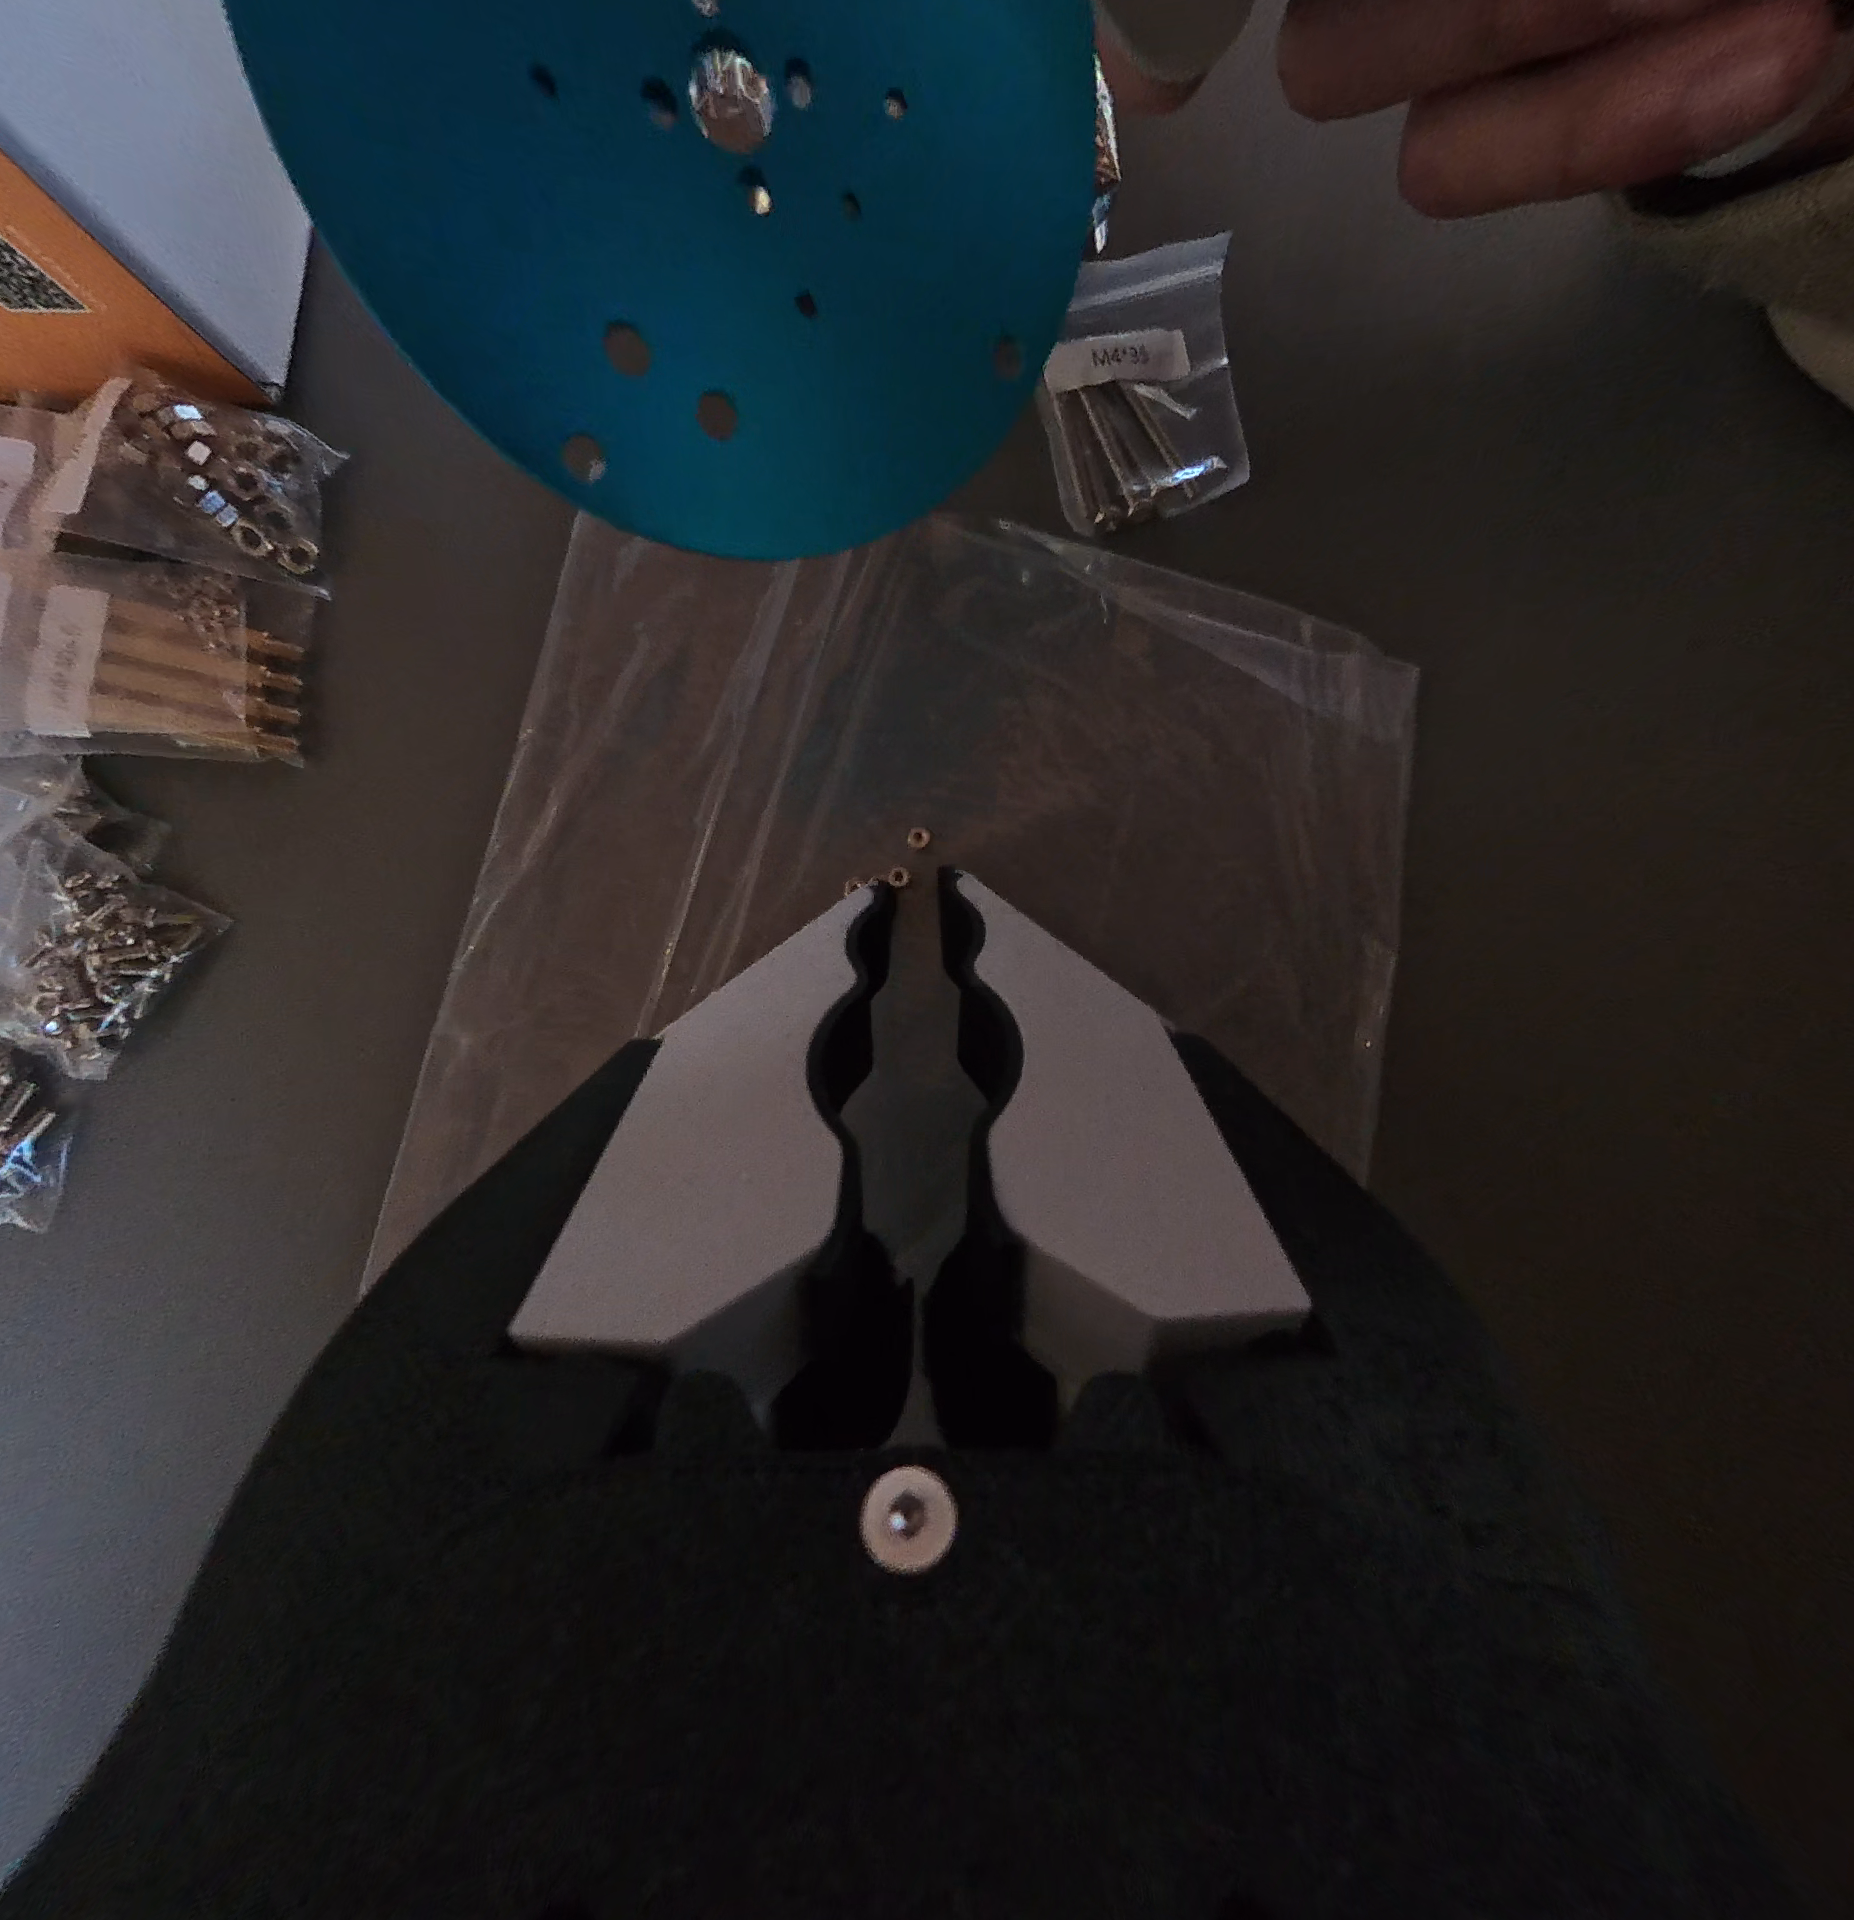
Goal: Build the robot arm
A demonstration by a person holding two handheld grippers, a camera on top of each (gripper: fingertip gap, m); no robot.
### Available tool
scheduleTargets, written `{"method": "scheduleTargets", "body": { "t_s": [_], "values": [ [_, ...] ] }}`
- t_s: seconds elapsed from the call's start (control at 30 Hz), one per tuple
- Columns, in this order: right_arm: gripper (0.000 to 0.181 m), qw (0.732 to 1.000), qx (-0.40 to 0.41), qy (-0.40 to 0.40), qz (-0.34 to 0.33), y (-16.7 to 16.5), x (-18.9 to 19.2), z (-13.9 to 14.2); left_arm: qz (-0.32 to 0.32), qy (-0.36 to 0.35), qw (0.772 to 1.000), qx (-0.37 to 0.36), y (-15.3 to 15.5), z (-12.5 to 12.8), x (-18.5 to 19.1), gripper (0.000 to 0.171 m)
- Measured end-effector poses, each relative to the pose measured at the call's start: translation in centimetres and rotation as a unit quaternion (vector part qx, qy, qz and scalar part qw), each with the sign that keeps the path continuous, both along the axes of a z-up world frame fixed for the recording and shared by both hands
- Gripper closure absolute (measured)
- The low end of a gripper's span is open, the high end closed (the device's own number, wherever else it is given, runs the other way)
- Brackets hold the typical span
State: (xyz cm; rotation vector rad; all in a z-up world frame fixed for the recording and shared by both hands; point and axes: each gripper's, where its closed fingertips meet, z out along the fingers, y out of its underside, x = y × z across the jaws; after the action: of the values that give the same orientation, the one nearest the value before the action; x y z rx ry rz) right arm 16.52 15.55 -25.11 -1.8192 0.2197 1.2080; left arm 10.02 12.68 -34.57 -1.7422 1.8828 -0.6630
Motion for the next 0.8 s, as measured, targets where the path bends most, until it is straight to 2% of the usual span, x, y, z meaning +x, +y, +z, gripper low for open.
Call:
{"method": "scheduleTargets", "body": {
  "t_s": [0.3, 0.43, 0.8],
  "values": [
    [0.178, 1.0, 0.003, 0.001, 0.0, 0.0, 0.0, 0.2, -0.007, -0.024, 1.0, 0.007, -0.2, 0.9, 1.0, 0.16],
    [0.178, 1.0, 0.005, 0.001, 0.001, -0.1, 0.0, 0.2, -0.022, -0.003, 1.0, 0.019, -0.2, 0.2, 1.1, 0.161],
    [0.178, 1.0, 0.006, 0.003, 0.002, -0.1, 0.0, 0.4, -0.026, -0.001, 1.0, 0.012, -0.4, 0.0, 1.1, 0.169]
  ]
}}
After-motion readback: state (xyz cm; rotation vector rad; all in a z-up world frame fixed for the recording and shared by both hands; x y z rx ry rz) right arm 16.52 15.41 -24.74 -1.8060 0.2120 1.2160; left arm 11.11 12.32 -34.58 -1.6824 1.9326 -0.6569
